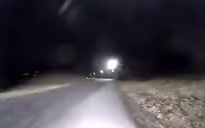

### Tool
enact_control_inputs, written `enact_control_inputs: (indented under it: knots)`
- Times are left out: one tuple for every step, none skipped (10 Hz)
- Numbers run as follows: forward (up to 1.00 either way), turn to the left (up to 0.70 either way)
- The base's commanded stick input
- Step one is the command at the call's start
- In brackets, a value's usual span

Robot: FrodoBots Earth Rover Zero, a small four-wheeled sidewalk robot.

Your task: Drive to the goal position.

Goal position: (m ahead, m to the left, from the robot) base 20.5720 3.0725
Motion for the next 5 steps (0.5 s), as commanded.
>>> enact_control_inputs:
  knots:
    - [1.00, 0.00]
    - [1.00, 0.00]
    - [1.00, 0.00]
    - [1.00, 0.00]
    - [1.00, 0.00]
